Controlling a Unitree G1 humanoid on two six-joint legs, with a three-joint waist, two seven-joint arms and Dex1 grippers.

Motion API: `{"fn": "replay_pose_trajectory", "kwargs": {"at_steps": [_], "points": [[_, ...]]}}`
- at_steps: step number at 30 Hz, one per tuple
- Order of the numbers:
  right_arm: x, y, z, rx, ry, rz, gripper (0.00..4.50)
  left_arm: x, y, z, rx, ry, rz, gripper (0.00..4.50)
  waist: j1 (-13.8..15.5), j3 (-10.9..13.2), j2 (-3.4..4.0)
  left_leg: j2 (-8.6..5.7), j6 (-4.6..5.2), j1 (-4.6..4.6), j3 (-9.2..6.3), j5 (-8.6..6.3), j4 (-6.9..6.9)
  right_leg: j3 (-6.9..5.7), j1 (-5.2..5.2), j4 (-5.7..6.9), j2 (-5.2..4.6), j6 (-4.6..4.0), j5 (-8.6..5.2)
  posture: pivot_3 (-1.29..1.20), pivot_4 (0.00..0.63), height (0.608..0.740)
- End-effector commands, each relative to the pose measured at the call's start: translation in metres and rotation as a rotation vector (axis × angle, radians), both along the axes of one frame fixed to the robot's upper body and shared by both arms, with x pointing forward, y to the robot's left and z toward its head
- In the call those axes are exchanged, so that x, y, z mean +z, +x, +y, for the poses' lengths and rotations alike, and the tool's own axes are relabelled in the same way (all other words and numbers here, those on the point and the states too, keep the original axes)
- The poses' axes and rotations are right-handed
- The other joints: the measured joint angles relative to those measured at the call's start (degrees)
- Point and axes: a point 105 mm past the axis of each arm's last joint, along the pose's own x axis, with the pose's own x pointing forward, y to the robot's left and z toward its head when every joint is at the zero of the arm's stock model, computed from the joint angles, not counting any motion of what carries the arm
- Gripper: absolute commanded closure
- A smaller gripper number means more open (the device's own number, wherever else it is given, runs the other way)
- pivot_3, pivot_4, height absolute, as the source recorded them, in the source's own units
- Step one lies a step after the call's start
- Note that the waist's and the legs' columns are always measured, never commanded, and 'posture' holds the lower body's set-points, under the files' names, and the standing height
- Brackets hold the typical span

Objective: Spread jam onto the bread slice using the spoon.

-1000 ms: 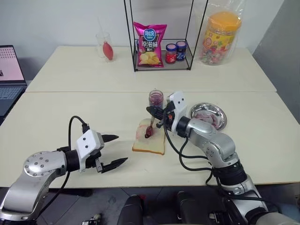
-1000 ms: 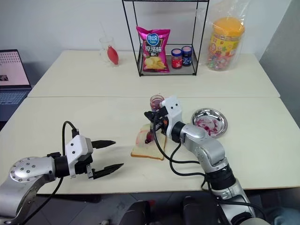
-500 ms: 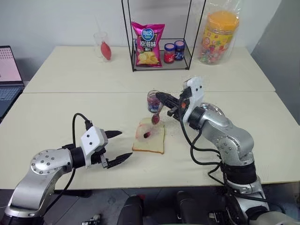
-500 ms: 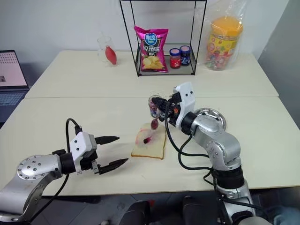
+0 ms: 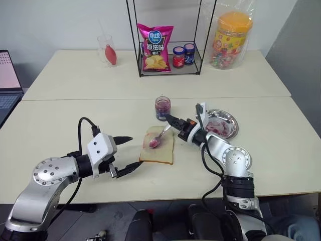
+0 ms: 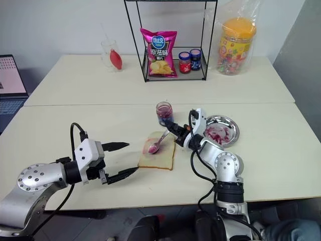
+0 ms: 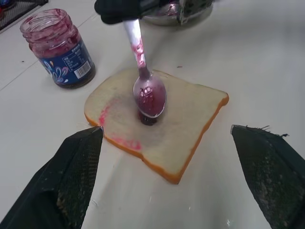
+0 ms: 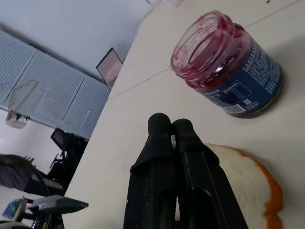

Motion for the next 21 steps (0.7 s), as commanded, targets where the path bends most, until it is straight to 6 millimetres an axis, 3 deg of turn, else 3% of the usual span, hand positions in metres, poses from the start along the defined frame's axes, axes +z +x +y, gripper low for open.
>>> {"fn": "replay_pose_trajectory", "kwargs": {"at_steps": [1,12,17,21], "points": [[0.011,0.007,0.001,-0.027,0.013,-0.044,4.49,0.008,-0.003,0.001,-0.012,0.025,-0.029,0.00,0.0,0.0,0.00,0.00,0.00,-0.01,0.00,0.00,0.00,0.00,0.00,0.00,0.00,0.00,0.00,0.00,0.150,0.740],[-0.009,0.014,-0.014,-0.062,-0.185,-0.122,4.49,-0.003,-0.005,0.015,0.020,0.042,-0.004,0.00,0.0,0.0,0.00,0.00,0.00,-0.01,0.04,0.00,0.00,0.04,-0.02,-0.01,0.00,-0.01,-0.01,0.00,0.150,0.740],[0.004,0.019,-0.025,-0.099,-0.237,-0.211,4.49,-0.014,-0.007,0.023,0.040,0.046,0.015,0.00,0.1,0.0,0.00,0.00,0.00,0.02,0.06,0.00,0.01,0.07,-0.02,0.00,0.00,-0.02,0.00,0.00,0.150,0.740],[0.027,0.017,-0.032,-0.106,-0.215,-0.269,4.49,-0.018,-0.007,0.027,0.049,0.045,0.014,0.00,0.2,0.0,0.00,-0.01,0.00,0.01,0.08,0.00,0.05,0.10,-0.01,0.00,-0.02,-0.04,-0.01,0.00,0.150,0.740]]}}
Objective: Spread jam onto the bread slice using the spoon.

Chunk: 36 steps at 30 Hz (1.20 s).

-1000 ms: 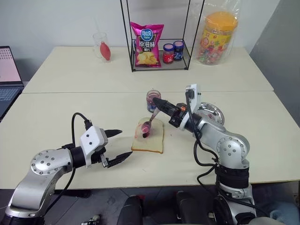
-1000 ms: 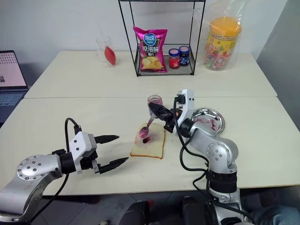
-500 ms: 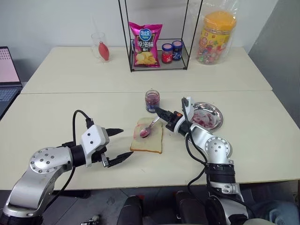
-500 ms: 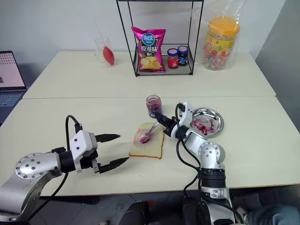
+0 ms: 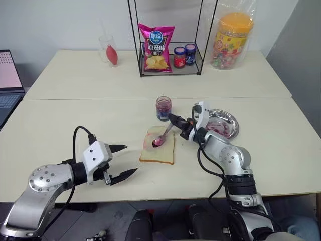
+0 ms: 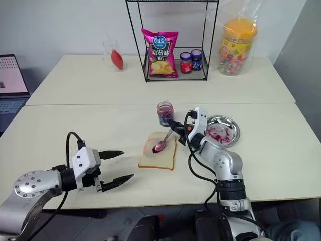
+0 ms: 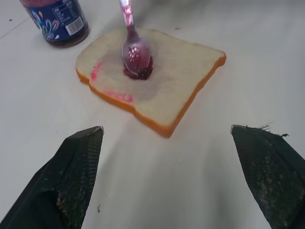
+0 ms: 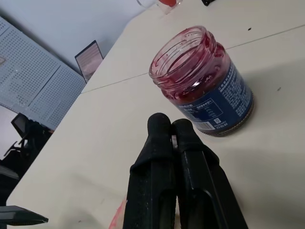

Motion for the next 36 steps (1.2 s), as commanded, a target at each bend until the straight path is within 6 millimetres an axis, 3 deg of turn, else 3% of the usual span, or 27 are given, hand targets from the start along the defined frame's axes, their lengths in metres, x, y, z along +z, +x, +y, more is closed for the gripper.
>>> {"fn": "replay_pose_trajectory", "kwargs": {"at_steps": [1,6,11,20,28,36], "points": [[0.030,0.001,-0.013,-0.033,0.003,-0.090,4.49,0.006,0.001,0.004,0.002,0.009,-0.049,0.00,0.0,0.0,0.00,-0.01,0.00,0.00,0.01,0.00,0.00,0.01,0.00,-0.01,-0.01,0.00,0.00,0.00,0.150,0.740],[0.045,-0.010,-0.005,0.032,0.085,-0.062,4.49,0.002,0.001,0.008,0.011,0.009,-0.052,0.00,-0.1,0.0,0.00,0.01,0.00,-0.01,0.05,0.00,-0.06,0.05,-0.06,0.00,0.00,0.02,0.01,0.00,0.150,0.740],[0.025,-0.010,0.008,0.037,0.127,0.050,4.49,0.000,0.000,0.008,0.006,0.007,-0.056,0.00,-0.2,0.0,0.00,0.07,0.00,-0.10,0.06,0.00,-0.14,0.06,-0.22,0.03,0.05,0.00,0.00,0.00,0.150,0.740],[0.009,-0.010,0.025,0.053,0.102,0.108,4.49,0.001,0.000,0.005,-0.007,0.016,-0.066,0.00,-0.3,0.0,0.00,0.07,0.00,-0.19,0.17,0.00,-0.13,0.14,-0.34,0.03,0.05,0.01,0.01,0.00,0.150,0.740],[-0.009,-0.011,0.009,0.029,0.003,0.121,4.49,0.001,0.000,0.003,-0.017,0.017,-0.071,0.00,-0.2,0.0,-0.01,0.06,0.00,-0.19,0.18,0.00,-0.13,0.15,-0.34,0.03,0.05,0.01,0.01,0.00,0.150,0.740],[-0.009,-0.010,-0.027,-0.028,0.015,0.158,4.49,0.000,0.001,0.002,-0.024,0.020,-0.073,0.00,-0.1,0.0,-0.02,0.05,0.00,-0.18,0.19,0.00,-0.09,0.17,-0.32,0.04,0.05,0.04,0.04,0.00,0.150,0.740]]}}
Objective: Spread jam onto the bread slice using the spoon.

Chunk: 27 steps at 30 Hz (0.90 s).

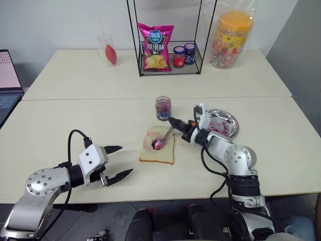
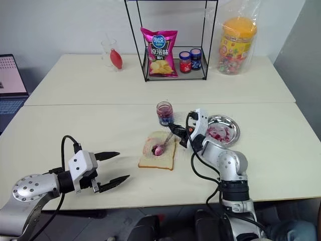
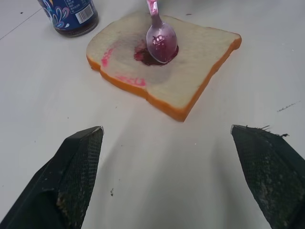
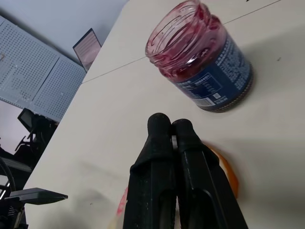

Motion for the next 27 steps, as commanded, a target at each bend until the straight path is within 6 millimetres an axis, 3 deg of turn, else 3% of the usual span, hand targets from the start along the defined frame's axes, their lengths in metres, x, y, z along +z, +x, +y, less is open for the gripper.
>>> {"fn": "replay_pose_trajectory", "kwargs": {"at_steps": [1,8,12,15,18,23,27], "points": [[-0.001,-0.001,-0.024,-0.048,-0.018,0.026,4.49,0.007,0.000,-0.006,-0.034,0.002,-0.037,0.00,0.1,0.0,0.00,0.00,0.00,0.00,0.00,0.00,0.00,0.01,0.00,0.00,0.00,0.00,0.00,0.00,0.150,0.740],[0.016,-0.007,-0.026,-0.011,0.047,0.033,4.49,0.007,0.000,-0.007,-0.037,-0.003,-0.039,0.00,0.1,0.0,0.00,-0.01,0.00,-0.01,0.02,0.00,-0.01,0.01,-0.01,-0.01,-0.01,0.00,0.00,0.00,0.150,0.740],[0.033,-0.005,-0.004,0.017,0.132,0.023,4.49,0.007,0.000,-0.007,-0.037,-0.005,-0.039,0.00,-0.1,0.0,0.01,0.00,0.00,-0.01,0.03,0.00,-0.01,0.03,-0.03,0.00,0.00,0.00,0.00,0.00,0.150,0.740],[0.026,-0.002,0.023,0.047,0.133,0.048,4.49,0.007,0.001,-0.008,-0.042,-0.005,-0.043,0.00,-0.6,0.0,0.01,0.04,0.00,0.00,0.03,0.00,-0.02,0.03,-0.05,0.03,0.04,-0.03,0.02,0.00,0.150,0.740],[0.022,0.000,0.033,0.051,0.116,0.050,4.49,0.007,0.001,-0.009,-0.044,-0.005,-0.043,0.00,-1.1,0.0,0.01,0.10,0.00,0.01,0.03,0.00,-0.05,0.02,-0.06,0.03,0.10,-0.05,0.03,0.00,0.150,0.740],[0.009,0.002,0.039,0.055,0.076,0.061,4.49,0.008,0.001,-0.010,-0.044,-0.003,-0.043,0.00,-0.9,0.0,0.00,0.02,0.00,-0.10,0.04,0.00,-0.04,0.03,-0.07,-0.04,0.02,-0.04,0.03,0.00,0.150,0.740],[0.000,0.010,0.024,0.013,0.021,0.053,4.49,0.008,0.000,-0.010,-0.044,-0.002,-0.043,0.00,-1.0,0.0,0.00,0.05,0.00,-0.02,0.05,0.00,-0.03,0.03,-0.07,0.02,0.04,-0.03,0.03,0.00,0.150,0.740]]}}
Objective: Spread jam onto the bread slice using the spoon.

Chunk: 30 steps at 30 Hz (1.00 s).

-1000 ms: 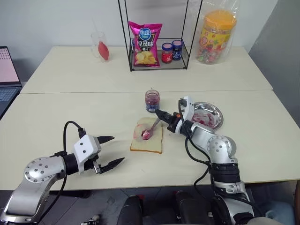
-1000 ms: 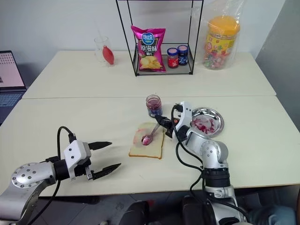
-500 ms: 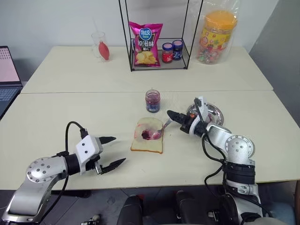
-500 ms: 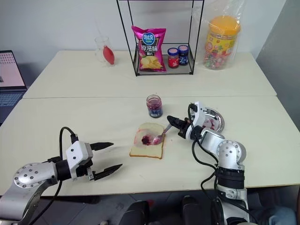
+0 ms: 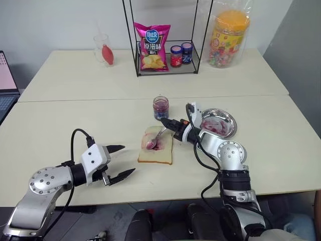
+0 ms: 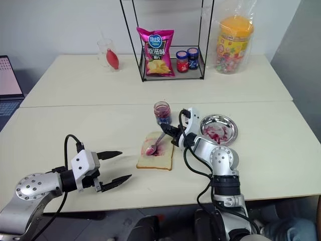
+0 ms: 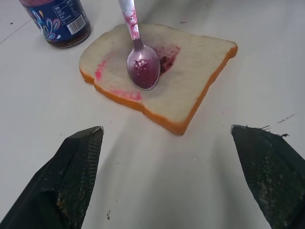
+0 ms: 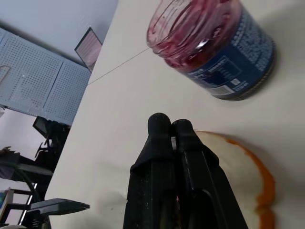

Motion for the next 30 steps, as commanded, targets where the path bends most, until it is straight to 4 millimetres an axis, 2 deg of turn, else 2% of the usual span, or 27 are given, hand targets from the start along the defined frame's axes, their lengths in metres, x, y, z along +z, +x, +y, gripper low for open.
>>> {"fn": "replay_pose_trajectory", "kwargs": {"at_steps": [1,6,10,14,17,23,26,30], "points": [[0.001,0.009,-0.015,-0.045,-0.043,-0.040,4.49,0.007,-0.002,-0.005,-0.024,0.005,-0.035,0.00,0.0,0.0,0.00,0.01,0.00,0.01,-0.01,0.00,0.00,-0.01,0.00,0.01,0.01,0.00,0.00,0.00,0.150,0.740],[-0.002,0.015,-0.033,-0.081,-0.070,-0.044,4.49,0.007,-0.002,-0.005,-0.024,0.004,-0.033,0.00,0.0,0.0,-0.02,-0.01,0.00,0.00,0.01,0.00,0.04,0.02,0.03,0.00,0.00,0.02,0.02,0.00,0.150,0.740],[0.011,0.021,-0.058,-0.155,-0.079,-0.095,4.49,0.007,-0.001,-0.008,-0.030,0.000,-0.036,0.00,0.1,0.0,-0.02,-0.01,0.00,0.01,0.00,0.00,0.03,0.01,0.03,0.01,0.01,0.02,0.01,0.00,0.150,0.740],[0.030,0.016,-0.059,-0.148,-0.032,-0.135,4.49,0.009,0.001,-0.008,-0.025,-0.007,-0.040,0.00,0.3,0.0,-0.02,-0.02,0.00,-0.01,0.01,0.00,0.07,0.02,0.04,0.00,0.00,0.04,0.02,0.00,0.150,0.740],[0.052,0.010,-0.062,-0.144,-0.002,-0.210,4.49,0.011,0.001,-0.008,-0.024,-0.020,-0.027,0.00,0.3,0.0,-0.01,-0.01,0.00,-0.01,0.01,0.00,0.07,0.02,0.02,0.01,0.00,0.04,0.03,0.00,0.150,0.740],[0.069,-0.001,-0.064,-0.118,0.008,-0.288,4.49,0.021,0.002,-0.007,-0.022,-0.034,-0.043,0.00,0.0,0.0,-0.01,0.00,0.00,-0.03,0.01,0.00,0.00,0.03,-0.01,-0.01,0.01,0.02,0.01,0.00,0.150,0.740],[0.075,-0.004,-0.065,-0.114,0.016,-0.317,4.49,0.028,-0.001,-0.014,-0.060,-0.037,-0.049,0.00,0.0,0.0,-0.01,0.01,0.00,-0.02,0.00,0.00,0.01,0.02,0.00,0.00,0.01,0.02,0.01,0.00,0.150,0.740],[0.096,-0.004,-0.096,-0.221,0.033,-0.406,4.49,0.047,-0.002,-0.039,-0.154,-0.063,-0.060,0.00,0.3,0.0,-0.02,-0.01,0.00,-0.07,0.00,0.00,0.06,0.02,0.00,-0.01,0.01,0.03,0.02,0.00,0.150,0.740]]}}
